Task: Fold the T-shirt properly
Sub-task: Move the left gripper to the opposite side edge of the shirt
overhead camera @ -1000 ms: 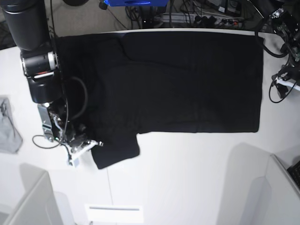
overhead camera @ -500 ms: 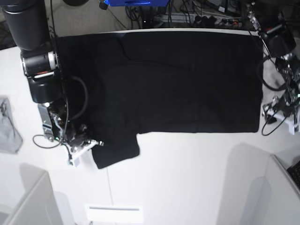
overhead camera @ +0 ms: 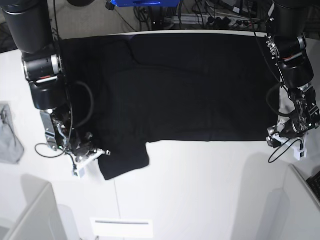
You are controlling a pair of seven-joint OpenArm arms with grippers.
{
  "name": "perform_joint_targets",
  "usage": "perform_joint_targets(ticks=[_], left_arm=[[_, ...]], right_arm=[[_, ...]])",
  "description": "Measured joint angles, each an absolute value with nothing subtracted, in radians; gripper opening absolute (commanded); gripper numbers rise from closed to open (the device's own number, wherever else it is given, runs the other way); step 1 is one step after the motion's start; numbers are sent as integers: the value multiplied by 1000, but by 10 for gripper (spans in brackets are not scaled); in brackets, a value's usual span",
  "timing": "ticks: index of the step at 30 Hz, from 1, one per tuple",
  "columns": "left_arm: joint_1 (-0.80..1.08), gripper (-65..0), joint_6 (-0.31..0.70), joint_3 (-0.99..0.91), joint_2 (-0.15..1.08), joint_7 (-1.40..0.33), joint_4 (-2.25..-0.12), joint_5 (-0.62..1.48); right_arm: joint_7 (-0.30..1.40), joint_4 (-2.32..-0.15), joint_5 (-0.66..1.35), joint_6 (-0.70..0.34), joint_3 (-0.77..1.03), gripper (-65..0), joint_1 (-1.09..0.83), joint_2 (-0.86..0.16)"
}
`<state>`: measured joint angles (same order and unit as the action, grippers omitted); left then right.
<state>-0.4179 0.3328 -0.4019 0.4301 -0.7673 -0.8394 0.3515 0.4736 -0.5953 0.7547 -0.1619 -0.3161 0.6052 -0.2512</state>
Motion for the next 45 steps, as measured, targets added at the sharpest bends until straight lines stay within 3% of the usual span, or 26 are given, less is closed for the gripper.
perform_joint_targets(ticks=[15, 28, 30, 36, 39, 45], left_arm=[[-415, -165, 329, -340, 435, -767, -819, 346], [-462, -169, 339, -305, 439, -662, -707, 367], [-462, -207, 339, -305, 438, -661, -707, 366], [-459, -533, 336, -304, 439, -663, -703, 363], [-441, -650, 337, -304, 438, -640, -707, 370], [-408, -650, 340, -304, 437, -607, -734, 379]], right_arm=[[473, -595, 754, -162, -316, -650, 605, -251], [469, -596, 757, -162, -316, -650, 600, -252], [467, -596, 759, -162, -316, -650, 598, -252], [452, -604, 760, -163, -316, -650, 586, -252], [445, -611, 759, -166, -314, -650, 579, -254], [444, -615, 759, -167, -314, -650, 575, -255]])
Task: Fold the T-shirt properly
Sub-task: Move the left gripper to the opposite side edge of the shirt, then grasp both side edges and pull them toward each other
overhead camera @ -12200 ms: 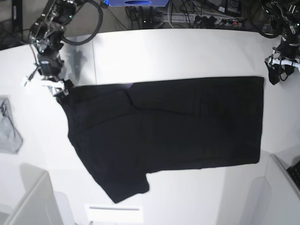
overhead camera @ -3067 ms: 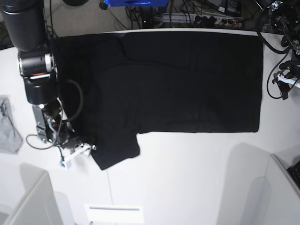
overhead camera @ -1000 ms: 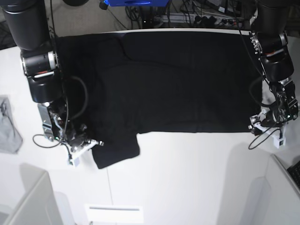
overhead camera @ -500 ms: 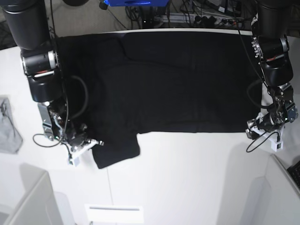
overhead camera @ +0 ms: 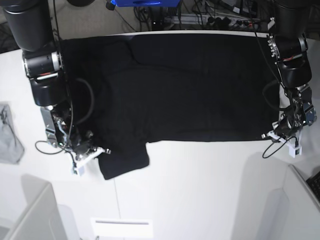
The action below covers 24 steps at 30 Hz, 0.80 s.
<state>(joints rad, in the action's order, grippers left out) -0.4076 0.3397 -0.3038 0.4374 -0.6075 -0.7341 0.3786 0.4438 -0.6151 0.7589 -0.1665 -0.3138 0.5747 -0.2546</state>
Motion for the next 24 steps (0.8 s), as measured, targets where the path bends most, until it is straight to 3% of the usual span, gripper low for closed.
perform_joint_targets(ticks=[10, 17, 24], left_arm=[[-289, -650, 332, -307, 430, -670, -957, 362], [-193, -650, 332, -308, 430, -670, -1127, 366], [-101, -650, 333, -320, 428, -669, -1304, 367]], right_arm=[[507, -915, 744, -150, -316, -650, 445, -316], [585, -1070, 738, -157, -123, -650, 363, -322], [676, -1209, 743, -158, -47, -650, 303, -328]])
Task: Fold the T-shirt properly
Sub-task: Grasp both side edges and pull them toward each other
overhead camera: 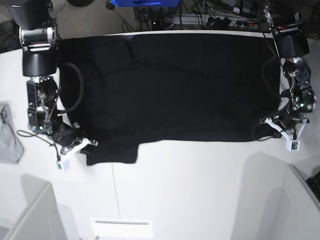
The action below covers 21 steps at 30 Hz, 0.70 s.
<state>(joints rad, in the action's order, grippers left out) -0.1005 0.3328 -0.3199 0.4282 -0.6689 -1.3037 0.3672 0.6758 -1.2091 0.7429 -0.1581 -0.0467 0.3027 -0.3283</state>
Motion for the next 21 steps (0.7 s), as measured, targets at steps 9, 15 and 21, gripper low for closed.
perform_joint_targets(ticks=[9, 15, 21], left_arm=[[-30, -650, 411, -499, 350, -807, -1487, 366], [-24, -650, 465, -548, 321, -940, -1620, 365], [24, -650, 546, -575, 324, -1015, -1711, 369]], right_arm=[[709, -1270, 732, -156, -18, -650, 231, -332], [704, -1328, 734, -156, -15, -650, 185, -331], [708, -1363, 731, -156, -12, -650, 140, -331]])
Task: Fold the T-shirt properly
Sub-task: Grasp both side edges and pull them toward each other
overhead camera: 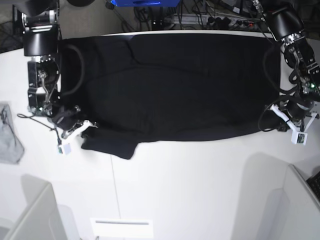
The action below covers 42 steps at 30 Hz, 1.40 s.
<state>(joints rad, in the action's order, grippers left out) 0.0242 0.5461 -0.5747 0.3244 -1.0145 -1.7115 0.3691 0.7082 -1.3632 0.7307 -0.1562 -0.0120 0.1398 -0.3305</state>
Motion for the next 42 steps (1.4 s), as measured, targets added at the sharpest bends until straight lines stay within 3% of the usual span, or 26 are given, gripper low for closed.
perform_joint_targets(ticks=[6, 13, 17, 38, 42], left_arm=[[104, -650, 592, -591, 327, -1024, -1727, 364], [120, -650, 596, -657, 328, -1021, -1731, 367], [132, -650, 654, -661, 329, -1019, -1735, 386], [216, -650, 659, -717, 389, -1055, -1759, 510], [222, -650, 659, -717, 389, -1056, -1771, 509]], right_arm=[[767, -1416, 731, -157, 114, -650, 103, -327], [828, -1493, 739, -158, 132, -650, 87, -322], [865, -1534, 738, -158, 191, -650, 41, -318], [917, -1748, 742, -158, 280, -650, -121, -301], [929, -1810, 752, -158, 327, -650, -153, -256]])
